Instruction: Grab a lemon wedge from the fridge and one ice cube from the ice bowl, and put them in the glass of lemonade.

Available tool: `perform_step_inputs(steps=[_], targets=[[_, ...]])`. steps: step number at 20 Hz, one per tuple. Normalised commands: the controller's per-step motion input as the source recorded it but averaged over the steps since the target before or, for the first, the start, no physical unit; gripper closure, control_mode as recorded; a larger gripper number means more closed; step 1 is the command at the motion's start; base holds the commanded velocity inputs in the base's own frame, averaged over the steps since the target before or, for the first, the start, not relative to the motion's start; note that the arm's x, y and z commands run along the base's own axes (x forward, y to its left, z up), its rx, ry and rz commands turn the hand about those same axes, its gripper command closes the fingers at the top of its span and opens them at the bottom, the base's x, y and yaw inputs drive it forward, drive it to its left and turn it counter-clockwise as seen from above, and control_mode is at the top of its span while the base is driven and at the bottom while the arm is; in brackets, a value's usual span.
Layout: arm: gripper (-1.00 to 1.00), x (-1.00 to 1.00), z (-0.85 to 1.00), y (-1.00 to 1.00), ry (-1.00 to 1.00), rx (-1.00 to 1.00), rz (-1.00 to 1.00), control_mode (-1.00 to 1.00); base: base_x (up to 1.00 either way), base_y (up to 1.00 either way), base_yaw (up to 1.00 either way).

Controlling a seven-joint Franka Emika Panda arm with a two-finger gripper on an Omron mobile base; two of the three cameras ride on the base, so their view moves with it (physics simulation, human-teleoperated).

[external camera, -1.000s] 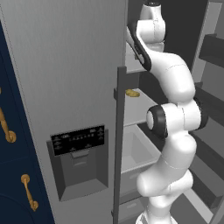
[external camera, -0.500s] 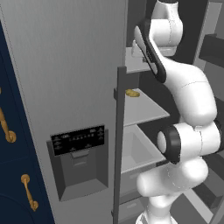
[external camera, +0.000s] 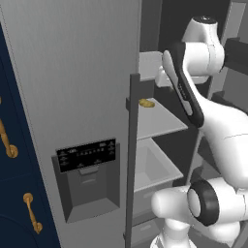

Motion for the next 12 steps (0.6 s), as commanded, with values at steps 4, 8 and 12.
perform_step_inputs(steps=[4, 8, 12], targets=[[1.0, -0.96, -0.6, 0.0, 0.16, 0.0, 0.06, -1.0, 0.0, 0.0, 0.0], [1.0, -0.76, -0.58, 0.0, 0.09, 0.0, 0.05, -1.0, 0.0, 0.0, 0.0], [1.0, -0.68, -0.32, 0.0, 0.01, 0.0, 0.04, -1.0, 0.0, 0.0, 0.0]])
